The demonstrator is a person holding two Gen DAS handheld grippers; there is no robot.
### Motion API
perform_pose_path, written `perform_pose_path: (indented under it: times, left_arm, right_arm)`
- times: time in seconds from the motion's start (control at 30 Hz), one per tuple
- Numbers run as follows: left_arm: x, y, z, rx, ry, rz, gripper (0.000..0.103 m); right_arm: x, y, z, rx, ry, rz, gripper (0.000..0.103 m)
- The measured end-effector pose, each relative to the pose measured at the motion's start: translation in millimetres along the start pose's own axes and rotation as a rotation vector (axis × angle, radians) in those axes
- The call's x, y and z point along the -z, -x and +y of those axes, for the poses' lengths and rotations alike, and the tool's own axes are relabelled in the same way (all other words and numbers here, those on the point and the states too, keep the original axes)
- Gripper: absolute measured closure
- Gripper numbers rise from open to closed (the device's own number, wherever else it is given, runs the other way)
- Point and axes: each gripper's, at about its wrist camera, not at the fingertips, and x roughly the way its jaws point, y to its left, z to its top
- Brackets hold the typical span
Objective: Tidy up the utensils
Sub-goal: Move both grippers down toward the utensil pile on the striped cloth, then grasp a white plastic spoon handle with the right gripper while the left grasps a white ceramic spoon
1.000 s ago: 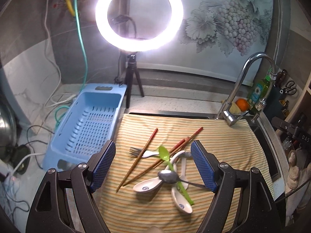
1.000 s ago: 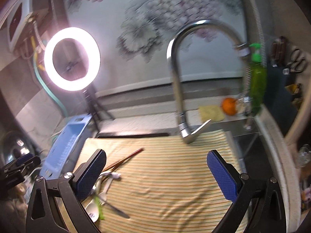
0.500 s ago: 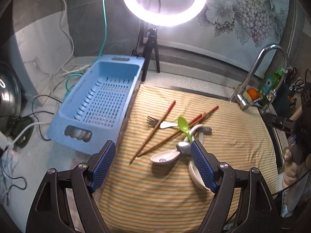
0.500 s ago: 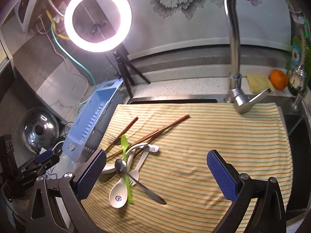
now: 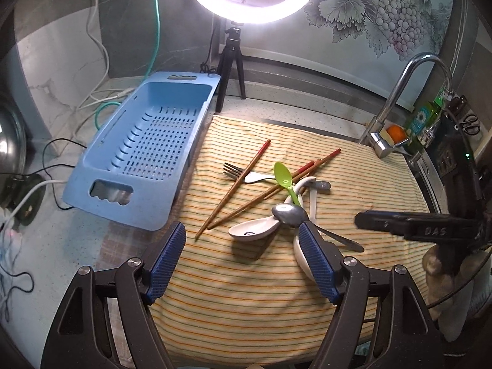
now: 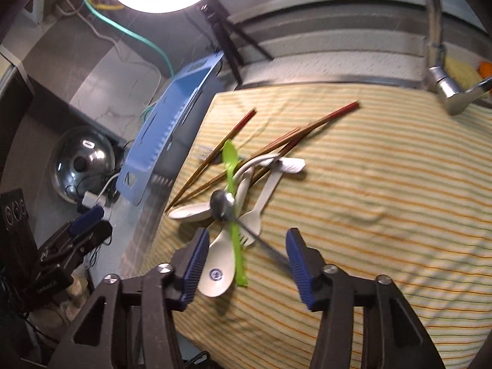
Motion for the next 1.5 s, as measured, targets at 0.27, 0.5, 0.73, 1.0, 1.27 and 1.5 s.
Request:
perform_pose_path:
  times: [0.27, 0.5, 0.73, 1.0, 1.27, 1.5]
  left_arm:
    - [6, 2, 15, -0.019, 0.015, 0.002, 0.032]
    - [11, 3, 27, -0.029, 0.046, 0.005, 0.032]
    - [13, 0, 26, -0.019, 0.044, 0.009, 0.032]
    - [13, -2, 24, -0.017, 0.029, 0.009, 0.032]
    - [14, -2, 27, -0.022, 0.038, 0.011, 0.032]
    - [17, -4, 30, -0.021, 0.046, 0.019, 0.032]
  right_arm:
    - [-7, -54, 27, -0.07, 0.027, 0.097, 0.088]
    - [-15, -89, 41, -0.046, 0.054, 0.166, 0.088]
    - [-8, -96, 26, 0.07, 0.047, 0.214, 0.103]
    - [-6, -70, -3, 0.143, -0.004, 0.177, 0.103]
    - [-5, -48, -22, 0.212, -0.038, 0.115, 0.103]
    - [-24, -24, -20, 0.279, -0.031, 0.006, 0.098]
